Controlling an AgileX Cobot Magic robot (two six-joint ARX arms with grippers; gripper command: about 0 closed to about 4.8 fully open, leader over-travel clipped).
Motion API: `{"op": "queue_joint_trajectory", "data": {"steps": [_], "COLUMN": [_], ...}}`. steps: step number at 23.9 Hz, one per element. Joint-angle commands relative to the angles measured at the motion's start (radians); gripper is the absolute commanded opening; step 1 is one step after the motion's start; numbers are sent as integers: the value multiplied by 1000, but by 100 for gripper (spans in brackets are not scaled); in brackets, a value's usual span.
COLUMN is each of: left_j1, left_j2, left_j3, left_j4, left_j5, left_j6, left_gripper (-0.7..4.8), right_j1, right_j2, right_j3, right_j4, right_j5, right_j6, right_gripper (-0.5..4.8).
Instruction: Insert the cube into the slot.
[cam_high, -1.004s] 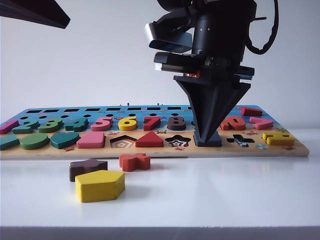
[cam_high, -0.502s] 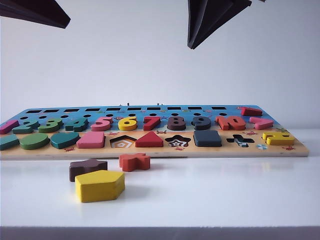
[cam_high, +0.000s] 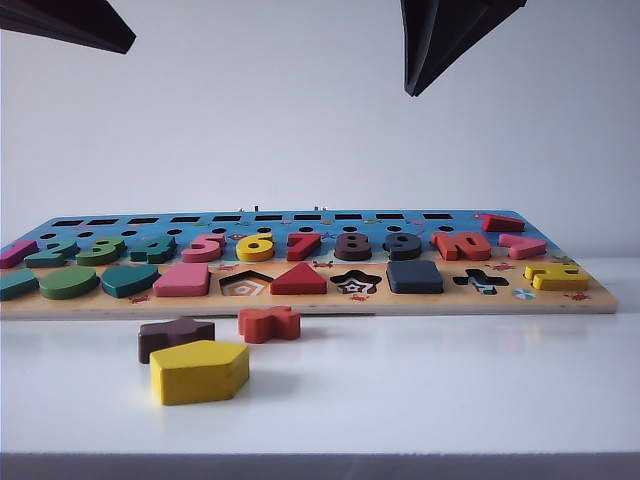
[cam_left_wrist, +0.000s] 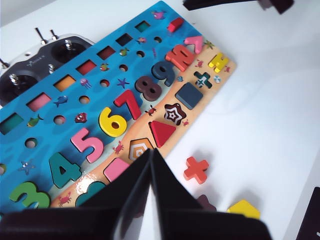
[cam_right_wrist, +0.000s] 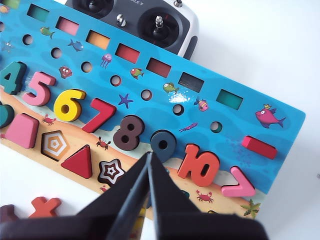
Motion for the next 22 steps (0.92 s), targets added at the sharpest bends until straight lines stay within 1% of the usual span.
{"op": "queue_joint_trajectory", "data": {"steps": [1,5,8,13,18,22], "left_j1": [7,7,7,6,6,7], "left_j2": [0,0,0,0,1,0], "left_j3": [6,6,6,6,6,6], "left_j4": [30,29,29,25,2,-9], "left_j5": [-1,0,23,48,65,64], "left_j6": [1,0,-32,-34,-34,-52], "left_gripper": [17,17,17,17,17,17], "right_j1": [-2,0,-1,-16,-65,-85], "right_j2": [-50,-121,-188,-252,-327,-385], "right_j3": [-33,-121,-238,-382,-530,-626], "right_j4": [24,76,114,171,290,392], "right_j5": [31,30,30,29,10,10], "right_j6": [13,45,84,175,243,250], "right_gripper": [-9,-9,-9,-9,-9,-9]}}
